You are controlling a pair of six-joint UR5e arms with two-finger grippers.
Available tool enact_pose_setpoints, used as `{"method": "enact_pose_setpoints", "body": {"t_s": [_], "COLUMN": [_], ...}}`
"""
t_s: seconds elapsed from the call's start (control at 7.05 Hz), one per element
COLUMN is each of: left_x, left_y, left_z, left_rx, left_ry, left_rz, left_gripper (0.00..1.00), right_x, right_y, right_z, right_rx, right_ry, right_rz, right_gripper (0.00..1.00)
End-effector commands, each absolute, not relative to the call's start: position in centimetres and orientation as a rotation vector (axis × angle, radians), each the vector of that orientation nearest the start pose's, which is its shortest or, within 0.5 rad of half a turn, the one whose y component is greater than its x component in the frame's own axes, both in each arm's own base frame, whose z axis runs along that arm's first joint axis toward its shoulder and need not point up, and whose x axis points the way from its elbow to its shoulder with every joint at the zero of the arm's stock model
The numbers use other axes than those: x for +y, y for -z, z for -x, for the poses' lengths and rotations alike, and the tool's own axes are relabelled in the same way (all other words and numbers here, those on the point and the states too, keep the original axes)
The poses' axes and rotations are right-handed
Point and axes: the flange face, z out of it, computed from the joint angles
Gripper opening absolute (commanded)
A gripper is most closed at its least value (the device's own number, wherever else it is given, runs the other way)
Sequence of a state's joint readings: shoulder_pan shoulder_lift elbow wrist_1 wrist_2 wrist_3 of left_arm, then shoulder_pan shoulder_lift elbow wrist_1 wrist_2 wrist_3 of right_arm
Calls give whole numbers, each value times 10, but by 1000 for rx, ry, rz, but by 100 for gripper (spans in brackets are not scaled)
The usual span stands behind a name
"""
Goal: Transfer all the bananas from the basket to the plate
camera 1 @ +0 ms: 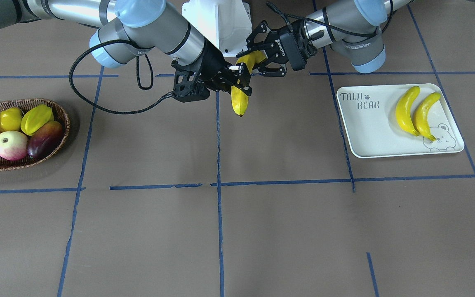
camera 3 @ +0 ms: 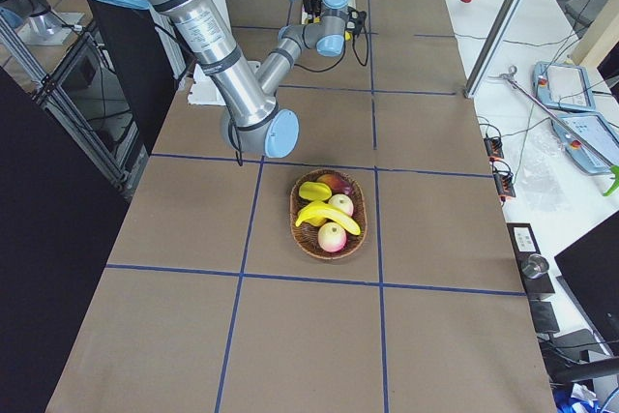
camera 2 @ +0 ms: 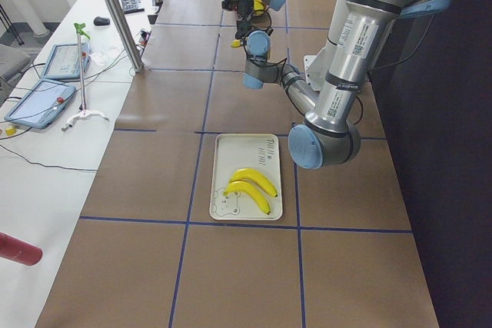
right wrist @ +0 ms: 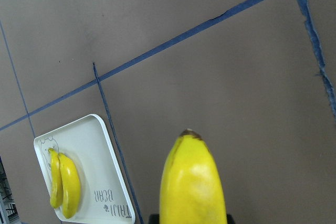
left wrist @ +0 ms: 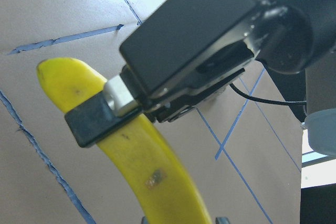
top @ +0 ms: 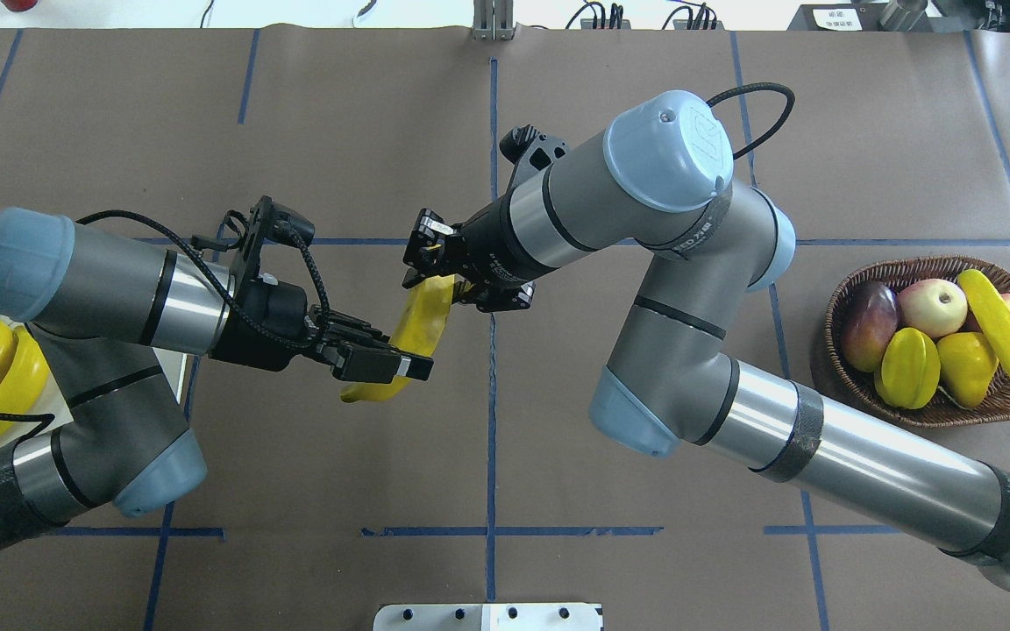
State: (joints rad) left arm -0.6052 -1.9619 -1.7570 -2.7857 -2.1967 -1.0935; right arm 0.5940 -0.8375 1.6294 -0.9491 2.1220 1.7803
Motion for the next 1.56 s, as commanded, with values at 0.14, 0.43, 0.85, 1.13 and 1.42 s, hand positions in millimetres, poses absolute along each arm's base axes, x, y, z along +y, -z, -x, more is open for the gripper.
{"method": "enact_pose_setpoints", "body": {"t_s": [0.14, 0.43, 0.85, 1.13, 1.42], "left_x": [-373, -373, -378, -383, -393], "left_y": [-228, -230, -234, -257, -291], "left_z": [-407, -407, -403, -396, -376], "left_rx": [1702, 1699, 1690, 1650, 1591], "left_ry": [-448, -447, -433, -370, -316], "left_rz": [-483, -480, -482, -451, -433], "left_gripper": [13, 12, 12, 12, 12], "right_x": [-437, -436, -446, -459, -472], "right_y": [-115, -113, -111, -133, -156], "right_z": [501, 499, 488, 478, 479], "right_rx": [-1440, -1465, -1466, -1430, -1328], "right_ry": [-264, -244, -241, -247, -236], "right_rz": [171, 148, 117, 94, 63], "right_gripper": [100, 100, 100, 100, 100]}}
